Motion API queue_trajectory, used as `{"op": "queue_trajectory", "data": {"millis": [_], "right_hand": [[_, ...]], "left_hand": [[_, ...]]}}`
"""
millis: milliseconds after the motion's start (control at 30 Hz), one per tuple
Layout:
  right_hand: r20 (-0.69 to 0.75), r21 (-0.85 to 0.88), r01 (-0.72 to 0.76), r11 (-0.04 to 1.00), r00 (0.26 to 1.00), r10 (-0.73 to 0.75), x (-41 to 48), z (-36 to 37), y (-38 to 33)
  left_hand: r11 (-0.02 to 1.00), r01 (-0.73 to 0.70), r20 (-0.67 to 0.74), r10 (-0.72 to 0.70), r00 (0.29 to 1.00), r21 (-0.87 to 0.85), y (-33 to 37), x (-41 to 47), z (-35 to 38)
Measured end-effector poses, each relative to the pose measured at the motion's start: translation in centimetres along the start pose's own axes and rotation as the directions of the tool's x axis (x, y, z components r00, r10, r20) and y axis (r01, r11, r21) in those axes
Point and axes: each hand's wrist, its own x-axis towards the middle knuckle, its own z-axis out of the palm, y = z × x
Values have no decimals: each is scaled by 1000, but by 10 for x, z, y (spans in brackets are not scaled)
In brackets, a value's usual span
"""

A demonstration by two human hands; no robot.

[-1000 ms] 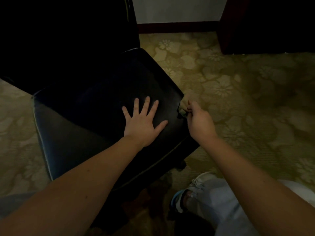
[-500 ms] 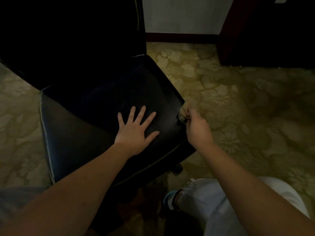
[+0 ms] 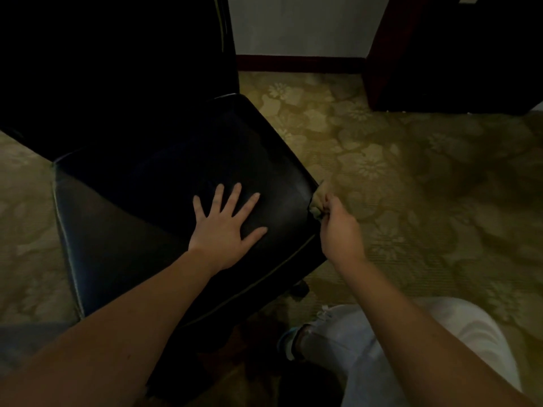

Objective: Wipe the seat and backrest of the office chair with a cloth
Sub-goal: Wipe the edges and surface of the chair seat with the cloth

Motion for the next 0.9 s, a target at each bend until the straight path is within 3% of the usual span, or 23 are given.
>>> {"op": "queue_trajectory", "data": {"millis": [367,533,600,900], "right_hand": [[24,46,105,993,994,-106,18,2,1],[10,93,22,995,1000,-23,-6,5,16],[-16,114,59,992,998,-58,-12,11,14],[-39,10,109,994,993,-109,24,17,-7]], "left_hand": [[1000,18,-16,-18,1000,-20,2,2,0],[1000,14,-37,-15,999,-20,1,1,3],[1000,10,-34,-10,999,-3,1,0,4],[999,45,-62,-46,997,-27,4,6,6]]}}
